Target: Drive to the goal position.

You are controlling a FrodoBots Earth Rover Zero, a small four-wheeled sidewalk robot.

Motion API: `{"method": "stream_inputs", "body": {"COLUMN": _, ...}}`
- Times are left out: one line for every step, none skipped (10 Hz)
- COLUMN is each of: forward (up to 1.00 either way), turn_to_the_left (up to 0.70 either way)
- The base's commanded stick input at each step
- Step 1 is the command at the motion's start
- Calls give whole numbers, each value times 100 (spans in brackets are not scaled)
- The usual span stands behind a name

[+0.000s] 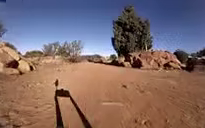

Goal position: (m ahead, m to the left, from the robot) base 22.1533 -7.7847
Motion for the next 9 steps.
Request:
{"method": "stream_inputs", "body": {"forward": 50, "turn_to_the_left": 0}}
{"method": "stream_inputs", "body": {"forward": 50, "turn_to_the_left": 0}}
{"method": "stream_inputs", "body": {"forward": 50, "turn_to_the_left": 0}}
{"method": "stream_inputs", "body": {"forward": 50, "turn_to_the_left": 0}}
{"method": "stream_inputs", "body": {"forward": 50, "turn_to_the_left": 0}}
{"method": "stream_inputs", "body": {"forward": 50, "turn_to_the_left": 0}}
{"method": "stream_inputs", "body": {"forward": 50, "turn_to_the_left": 0}}
{"method": "stream_inputs", "body": {"forward": 50, "turn_to_the_left": 0}}
{"method": "stream_inputs", "body": {"forward": 50, "turn_to_the_left": 0}}
